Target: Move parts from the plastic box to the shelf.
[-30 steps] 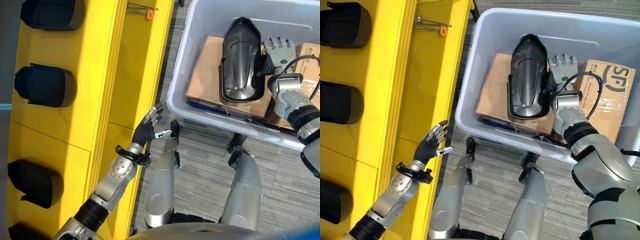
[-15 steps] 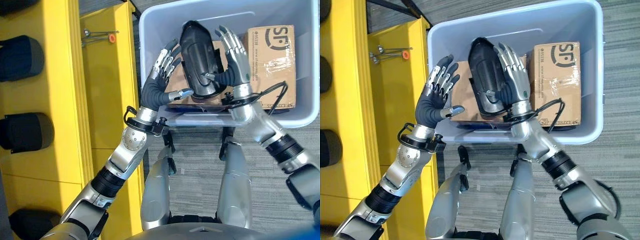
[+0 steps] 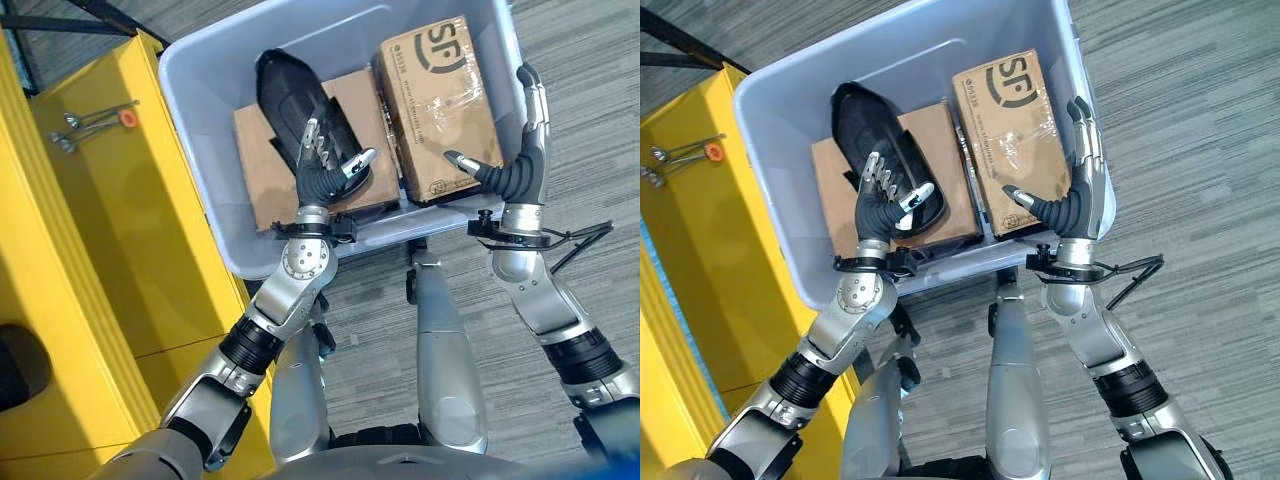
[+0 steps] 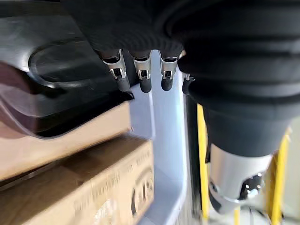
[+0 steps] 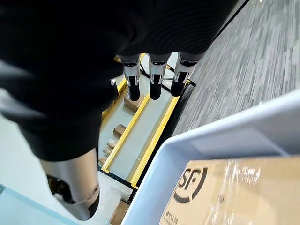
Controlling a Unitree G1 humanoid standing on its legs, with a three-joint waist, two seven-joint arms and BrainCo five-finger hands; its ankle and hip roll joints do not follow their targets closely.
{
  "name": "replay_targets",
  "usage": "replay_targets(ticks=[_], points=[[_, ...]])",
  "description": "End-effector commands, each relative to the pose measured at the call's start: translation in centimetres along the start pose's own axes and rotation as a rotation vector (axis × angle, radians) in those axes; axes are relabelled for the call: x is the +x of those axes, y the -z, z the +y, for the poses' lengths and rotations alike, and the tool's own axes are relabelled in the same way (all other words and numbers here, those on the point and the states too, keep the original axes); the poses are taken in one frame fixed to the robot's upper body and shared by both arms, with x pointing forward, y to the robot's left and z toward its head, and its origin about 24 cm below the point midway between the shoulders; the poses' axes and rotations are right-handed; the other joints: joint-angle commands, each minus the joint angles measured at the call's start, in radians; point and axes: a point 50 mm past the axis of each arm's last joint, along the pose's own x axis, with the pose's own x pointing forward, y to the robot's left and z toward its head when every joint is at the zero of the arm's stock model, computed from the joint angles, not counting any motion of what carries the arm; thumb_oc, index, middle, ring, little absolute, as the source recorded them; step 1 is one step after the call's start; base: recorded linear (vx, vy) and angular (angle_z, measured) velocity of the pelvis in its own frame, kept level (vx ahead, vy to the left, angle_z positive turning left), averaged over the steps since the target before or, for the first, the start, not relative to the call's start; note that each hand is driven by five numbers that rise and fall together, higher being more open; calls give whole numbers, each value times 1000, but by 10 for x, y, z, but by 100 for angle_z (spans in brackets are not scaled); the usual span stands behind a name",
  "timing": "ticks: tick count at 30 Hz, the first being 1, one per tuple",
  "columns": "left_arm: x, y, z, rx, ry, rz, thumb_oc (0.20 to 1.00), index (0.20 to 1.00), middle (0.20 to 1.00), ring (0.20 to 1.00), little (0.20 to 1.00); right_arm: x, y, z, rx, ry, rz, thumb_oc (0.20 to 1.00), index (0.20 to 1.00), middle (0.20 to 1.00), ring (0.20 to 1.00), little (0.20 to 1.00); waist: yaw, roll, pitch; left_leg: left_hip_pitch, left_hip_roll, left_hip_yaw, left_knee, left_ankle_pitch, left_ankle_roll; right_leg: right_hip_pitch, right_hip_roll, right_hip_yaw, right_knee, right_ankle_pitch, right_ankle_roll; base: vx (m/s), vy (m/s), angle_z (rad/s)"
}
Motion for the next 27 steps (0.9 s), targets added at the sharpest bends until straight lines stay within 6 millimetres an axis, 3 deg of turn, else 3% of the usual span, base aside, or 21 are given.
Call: replay_targets(ticks=[1,3,5,7,8,12,14,17,21,27], points=[[7,-31,23,49,-240,-250,1000,1000,1000,1000,1000,10,-26,-6,113,108,-96,1000,1000,1000,1000,1000,6,-85,-18,-66,-6,-18,67,0,-18,66,64,-7,-71,-2,28,-34,-139,-3],[9,-36,28,63,-303,-291,1000,1000,1000,1000,1000,8,-26,-7,113,118,-90,1000,1000,1000,1000,1000,7,-95,-18,-71,-4,-24,66,3,-20,63,67,-8,-75,3,27,-27,-129,-5],[9,-57,39,92,-487,-506,1000,1000,1000,1000,1000,5,-25,-6,115,142,-74,1000,1000,1000,1000,1000,11,-126,-18,-91,5,-40,67,7,-27,55,76,-14,-84,9,26,-41,-227,8],[8,-68,44,85,-570,-599,1000,1000,1000,1000,1000,2,-23,-6,116,156,-58,1000,1000,1000,1000,1000,15,-139,-18,-103,10,-50,68,7,-28,50,78,-16,-87,13,25,-41,-206,13],[4,-81,49,84,-661,-750,1000,1000,1000,1000,1000,0,-21,-5,111,175,-48,1000,1000,1000,1000,1000,21,-151,-18,-115,12,-62,73,5,-30,47,81,-21,-87,13,25,-37,-168,9],[-3,-99,53,123,-750,-956,1000,1000,1000,1000,1000,-2,-21,0,110,175,-35,1000,1000,1000,1000,1000,31,-161,-18,-128,16,-77,76,6,-34,45,81,-28,-89,15,25,-25,-90,6],[-4,-102,54,136,-764,-969,1000,1000,1000,1000,1000,-2,-22,2,112,171,-31,1000,1000,1000,1000,1000,37,-162,-18,-133,18,-77,78,6,-35,45,77,-35,-91,17,27,-12,-16,1],[9,-94,54,214,-706,-815,1000,1000,1000,1000,1000,1,-24,8,108,160,-32,1000,1000,1000,1000,1000,48,-165,-18,-145,26,-77,89,7,-39,44,72,-51,-86,13,30,-13,-13,1],[24,-52,50,400,-487,-505,1000,1000,1000,1000,1000,4,-18,7,115,140,-13,1000,1000,1000,1000,1000,56,-180,-18,-170,41,-66,101,17,-40,31,72,-72,-74,14,30,-28,-38,2],[26,-27,49,386,-410,-340,1000,1000,1000,1000,1000,5,-17,5,115,132,-12,1000,1000,1000,1000,1000,53,-186,-18,-186,46,-62,112,24,-39,12,78,-75,-61,16,28,2,-5,-1]])
